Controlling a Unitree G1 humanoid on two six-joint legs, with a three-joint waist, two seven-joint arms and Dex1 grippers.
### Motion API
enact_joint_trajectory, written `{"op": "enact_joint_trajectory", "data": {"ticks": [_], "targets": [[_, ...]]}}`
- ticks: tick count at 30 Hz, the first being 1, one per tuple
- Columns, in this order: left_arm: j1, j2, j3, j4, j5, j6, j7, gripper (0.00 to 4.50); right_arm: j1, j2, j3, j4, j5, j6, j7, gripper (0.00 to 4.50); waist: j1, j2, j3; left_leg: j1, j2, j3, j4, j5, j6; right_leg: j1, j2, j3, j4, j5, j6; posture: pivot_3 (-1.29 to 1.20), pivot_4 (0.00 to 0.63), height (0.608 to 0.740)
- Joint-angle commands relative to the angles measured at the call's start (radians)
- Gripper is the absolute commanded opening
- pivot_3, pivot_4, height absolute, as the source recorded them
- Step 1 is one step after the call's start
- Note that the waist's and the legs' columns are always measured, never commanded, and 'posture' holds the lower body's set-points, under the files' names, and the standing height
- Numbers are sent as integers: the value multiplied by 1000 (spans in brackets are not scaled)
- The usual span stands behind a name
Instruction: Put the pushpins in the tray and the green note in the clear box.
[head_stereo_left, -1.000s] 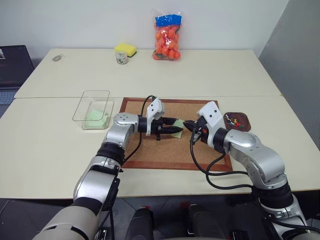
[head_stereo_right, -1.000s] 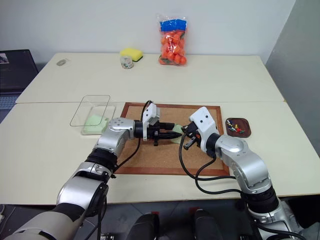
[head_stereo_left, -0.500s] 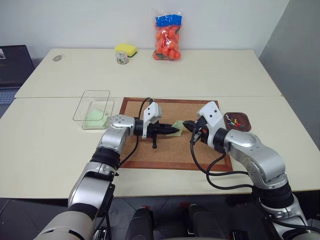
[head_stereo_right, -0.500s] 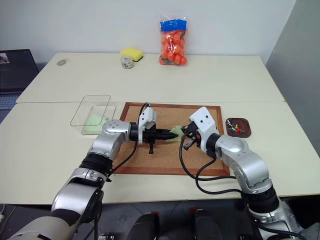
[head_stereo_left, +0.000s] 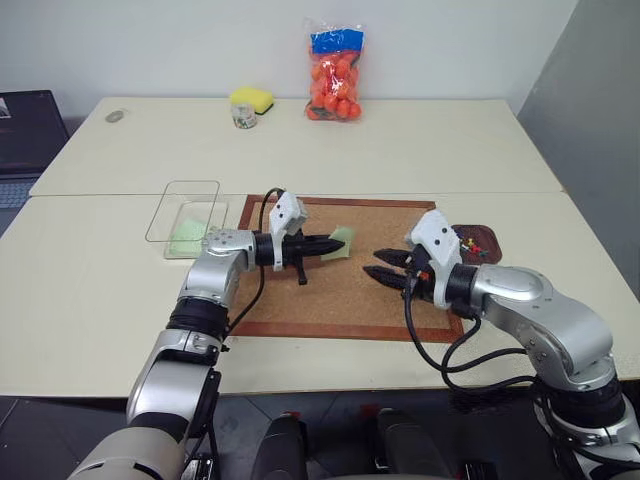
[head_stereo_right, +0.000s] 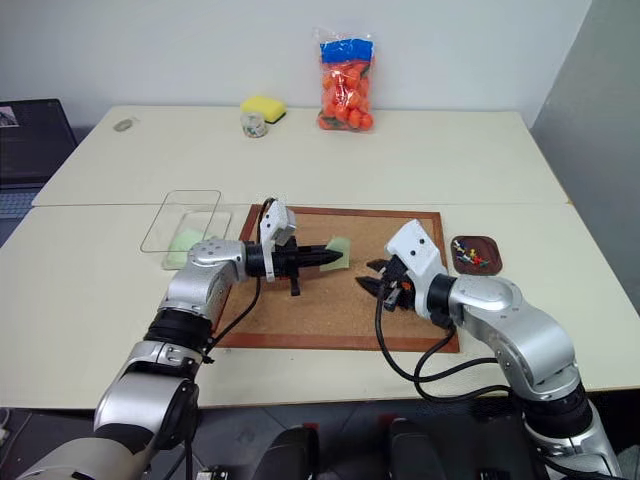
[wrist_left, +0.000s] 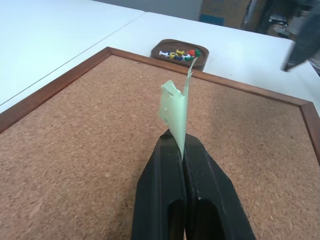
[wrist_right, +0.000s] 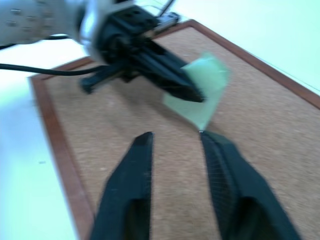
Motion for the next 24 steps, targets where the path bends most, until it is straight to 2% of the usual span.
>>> {"op": "enact_joint_trajectory", "data": {"ticks": [1,3,11,17,24], "targets": [[-14,90,63,-138,6,-5,74,0,-33,-12,-17,-49,24,-2,0,2638,-2,0,0,0,0,0,0,0,0,0,0,0,0,0,0,0,150,740],[-33,155,94,-182,18,18,123,0,-40,-10,-18,-47,31,-5,-5,3004,-6,0,0,0,0,0,0,0,0,0,0,1,0,0,0,0,150,740],[-61,357,130,-113,137,168,340,0,-143,35,33,35,29,-42,15,3004,-2,0,0,1,1,0,2,0,0,0,0,0,3,-1,2,0,150,740],[-46,397,100,-33,242,194,486,0,-232,60,84,131,-4,-102,37,3004,1,0,0,1,1,0,4,0,0,-1,0,0,5,-1,1,0,150,740],[-52,406,97,32,280,193,536,0,-245,68,97,151,-14,-122,43,3004,4,-1,0,-1,1,0,7,0,0,-1,0,0,6,0,0,0,150,740]]}}
